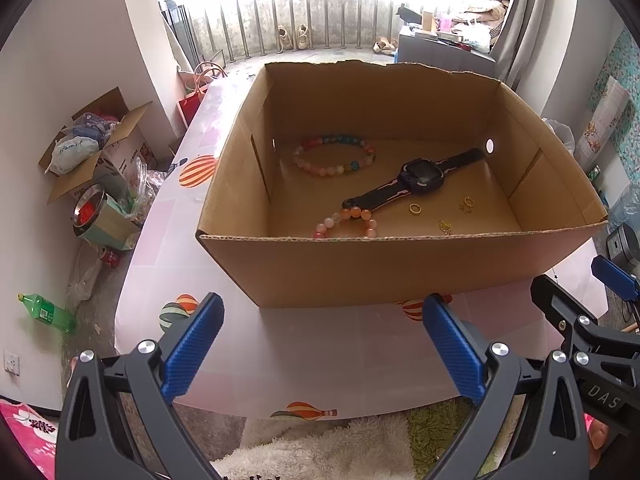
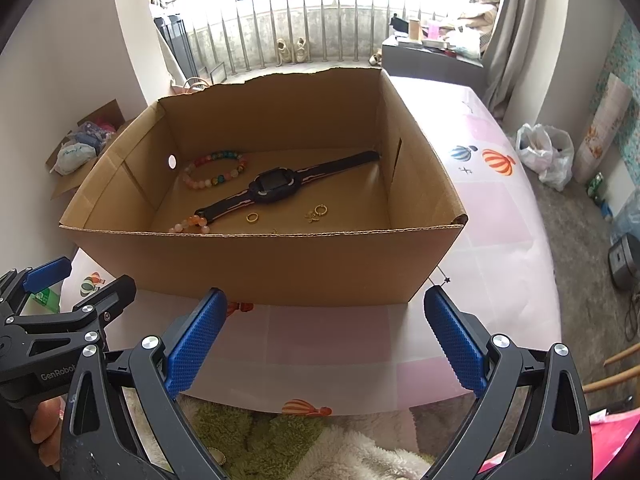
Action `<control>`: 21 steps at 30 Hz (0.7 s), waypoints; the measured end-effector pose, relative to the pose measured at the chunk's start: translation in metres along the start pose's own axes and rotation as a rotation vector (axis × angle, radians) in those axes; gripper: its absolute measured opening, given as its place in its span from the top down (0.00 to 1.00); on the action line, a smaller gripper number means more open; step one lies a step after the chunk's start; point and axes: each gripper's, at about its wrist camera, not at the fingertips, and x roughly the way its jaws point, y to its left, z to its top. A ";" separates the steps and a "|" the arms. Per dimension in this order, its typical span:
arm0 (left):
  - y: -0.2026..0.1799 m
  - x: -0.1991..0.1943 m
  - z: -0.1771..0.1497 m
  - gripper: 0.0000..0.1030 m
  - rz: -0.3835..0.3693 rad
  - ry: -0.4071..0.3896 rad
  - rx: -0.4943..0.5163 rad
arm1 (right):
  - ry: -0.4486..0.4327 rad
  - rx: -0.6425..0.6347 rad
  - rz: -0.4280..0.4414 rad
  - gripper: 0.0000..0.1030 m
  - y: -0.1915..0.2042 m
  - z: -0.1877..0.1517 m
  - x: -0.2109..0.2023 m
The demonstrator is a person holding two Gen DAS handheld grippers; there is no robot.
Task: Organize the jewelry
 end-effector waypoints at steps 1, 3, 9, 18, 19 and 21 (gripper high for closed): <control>0.000 0.000 0.000 0.05 0.000 0.000 0.000 | 0.001 0.000 0.000 0.08 0.000 0.000 0.000; 0.000 0.000 0.000 0.05 0.000 0.000 0.000 | 0.002 0.000 -0.001 0.08 -0.001 0.000 0.000; 0.000 0.001 0.000 0.05 0.000 0.004 0.000 | 0.002 -0.004 0.003 0.08 0.001 0.001 0.000; -0.001 0.002 0.001 0.05 0.001 0.006 0.003 | 0.007 -0.003 0.005 0.08 0.002 -0.001 0.001; -0.001 0.002 0.001 0.05 0.002 0.006 0.003 | 0.009 -0.002 0.007 0.08 0.002 -0.001 0.001; -0.001 0.003 0.000 0.05 0.003 0.006 0.002 | 0.011 0.001 0.010 0.08 0.002 -0.001 0.002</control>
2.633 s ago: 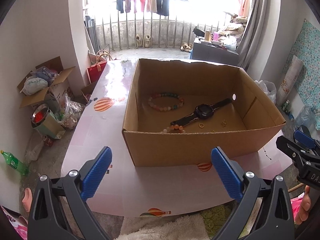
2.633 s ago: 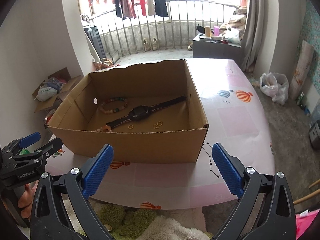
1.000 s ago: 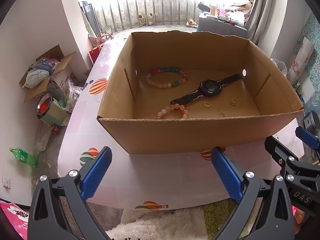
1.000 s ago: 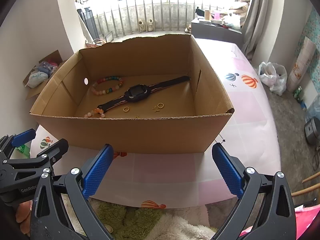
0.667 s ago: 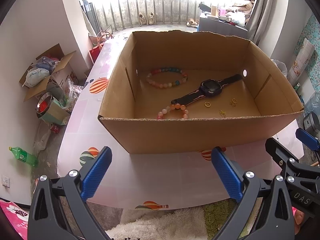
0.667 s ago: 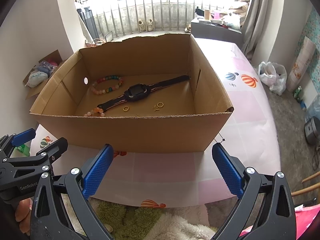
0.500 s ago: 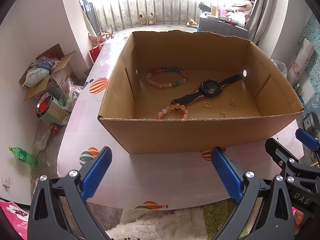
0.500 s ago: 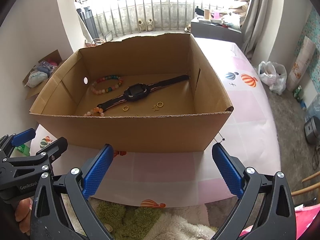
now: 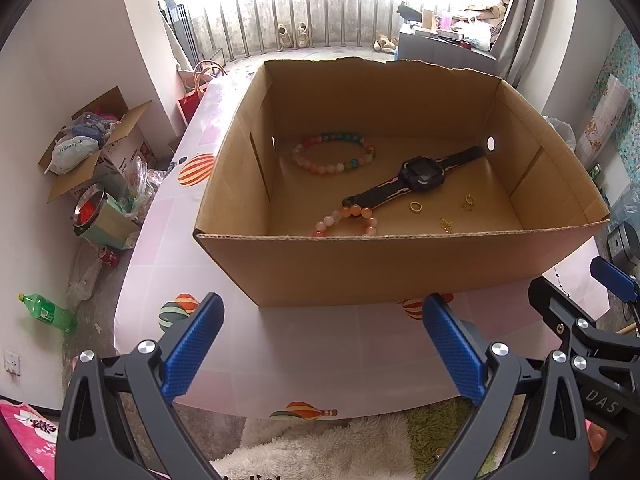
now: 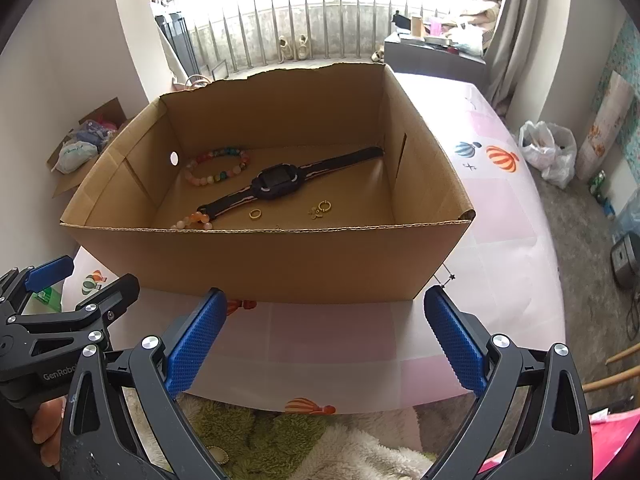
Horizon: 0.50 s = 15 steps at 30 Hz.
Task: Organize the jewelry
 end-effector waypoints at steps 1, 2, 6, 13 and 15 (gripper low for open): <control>0.000 0.000 0.000 0.05 0.000 0.000 0.000 | 0.000 0.000 -0.001 0.08 0.000 0.000 0.000; 0.000 0.000 0.000 0.05 0.000 0.001 0.000 | 0.000 -0.001 -0.001 0.08 0.000 0.000 0.000; 0.000 -0.001 -0.001 0.05 0.000 0.002 -0.002 | 0.001 -0.001 -0.001 0.08 0.000 0.000 0.001; 0.001 -0.001 -0.002 0.05 0.000 0.002 -0.003 | 0.002 -0.001 0.000 0.08 0.000 0.000 0.001; 0.001 -0.001 -0.001 0.05 0.000 0.002 -0.003 | 0.003 -0.001 0.000 0.08 0.000 0.000 0.001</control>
